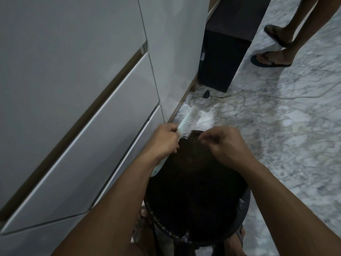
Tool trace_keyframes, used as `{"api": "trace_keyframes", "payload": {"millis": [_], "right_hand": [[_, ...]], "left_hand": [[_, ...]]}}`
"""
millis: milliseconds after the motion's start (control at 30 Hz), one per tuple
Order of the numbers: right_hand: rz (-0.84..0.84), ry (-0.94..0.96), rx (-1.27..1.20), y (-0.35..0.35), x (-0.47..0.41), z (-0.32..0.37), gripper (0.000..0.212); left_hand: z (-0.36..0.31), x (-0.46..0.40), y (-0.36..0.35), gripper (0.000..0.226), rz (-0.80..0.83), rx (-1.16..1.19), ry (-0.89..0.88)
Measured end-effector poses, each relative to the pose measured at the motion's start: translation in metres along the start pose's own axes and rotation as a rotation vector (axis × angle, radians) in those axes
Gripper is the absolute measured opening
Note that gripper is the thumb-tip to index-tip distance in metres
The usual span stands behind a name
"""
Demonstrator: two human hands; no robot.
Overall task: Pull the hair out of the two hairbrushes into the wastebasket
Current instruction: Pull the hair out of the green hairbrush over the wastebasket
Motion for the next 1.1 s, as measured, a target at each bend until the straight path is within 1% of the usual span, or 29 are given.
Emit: {"api": "trace_keyframes", "payload": {"millis": [133, 267, 300, 433, 500, 567, 600, 667, 700, 733, 767, 800, 833, 867, 900, 933, 1000, 1100], "right_hand": [[0.183, -0.089, 0.136, -0.014, 0.003, -0.011, 0.011], [0.211, -0.116, 0.197, -0.015, 0.004, -0.008, 0.014], [0.242, -0.14, 0.227, -0.017, 0.005, -0.01, 0.015], [0.505, -0.274, 0.457, -0.031, 0.02, -0.026, 0.007], [0.598, -0.331, 0.525, -0.035, 0.027, -0.032, 0.013], [0.591, -0.326, 0.548, -0.035, 0.027, -0.032, 0.003], [0.559, -0.315, 0.534, -0.034, 0.024, -0.031, 0.012], [0.445, -0.313, 0.414, -0.029, 0.015, -0.029, 0.035], [0.368, -0.323, 0.298, -0.025, 0.01, -0.028, 0.046], [0.297, -0.352, 0.128, -0.021, 0.007, -0.026, 0.054], [0.24, -0.401, -0.087, -0.017, 0.005, -0.025, 0.057], [0.212, -0.456, -0.326, -0.015, 0.005, -0.023, 0.057], [0.215, -0.5, -0.546, -0.016, 0.006, -0.021, 0.054], [0.237, -0.53, -0.71, -0.018, 0.007, -0.018, 0.052], [0.268, -0.541, -0.803, -0.019, 0.008, -0.015, 0.053], [0.3, -0.531, -0.846, -0.02, 0.009, -0.011, 0.053], [0.329, -0.506, -0.855, -0.021, 0.009, -0.008, 0.05], [0.312, -0.466, -0.762, -0.02, 0.008, -0.007, 0.036]], "left_hand": [[0.0, 0.0, -0.003, 0.029, 0.012, 0.026, -0.004], [-0.006, 0.001, -0.007, 0.025, 0.009, 0.1, -0.032], [-0.006, 0.002, -0.006, 0.025, 0.005, 0.12, -0.038], [-0.01, 0.004, -0.004, 0.027, -0.012, 0.205, -0.054], [-0.011, 0.004, -0.003, 0.027, -0.016, 0.235, -0.062], [-0.011, 0.004, -0.004, 0.027, -0.016, 0.247, -0.059], [-0.011, 0.005, -0.004, 0.027, -0.011, 0.246, -0.056], [-0.011, 0.005, -0.006, 0.027, 0.004, 0.238, -0.055], [-0.012, 0.005, -0.007, 0.025, 0.014, 0.232, -0.057], [-0.013, 0.006, -0.007, 0.024, 0.02, 0.225, -0.059], [-0.014, 0.006, -0.007, 0.023, 0.023, 0.219, -0.061], [-0.014, 0.007, -0.007, 0.021, 0.021, 0.215, -0.062], [-0.014, 0.007, -0.007, 0.022, 0.017, 0.211, -0.062], [-0.014, 0.007, -0.007, 0.023, 0.012, 0.204, -0.066], [-0.015, 0.007, -0.007, 0.025, 0.008, 0.192, -0.073], [-0.016, 0.008, -0.007, 0.027, 0.007, 0.177, -0.082], [-0.019, 0.009, -0.008, 0.03, 0.005, 0.147, -0.1], [-0.021, 0.009, -0.006, 0.031, -0.008, 0.127, -0.117]]}}
Point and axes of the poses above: each hand's wrist, its own x-axis away from the middle knuckle, its own y-axis out of the back of the hand, z = x × y, the point moved 8 cm from there along -x, towards the middle knuckle, and after that the axes turned 6 degrees about -y, right-handed, at the moved point
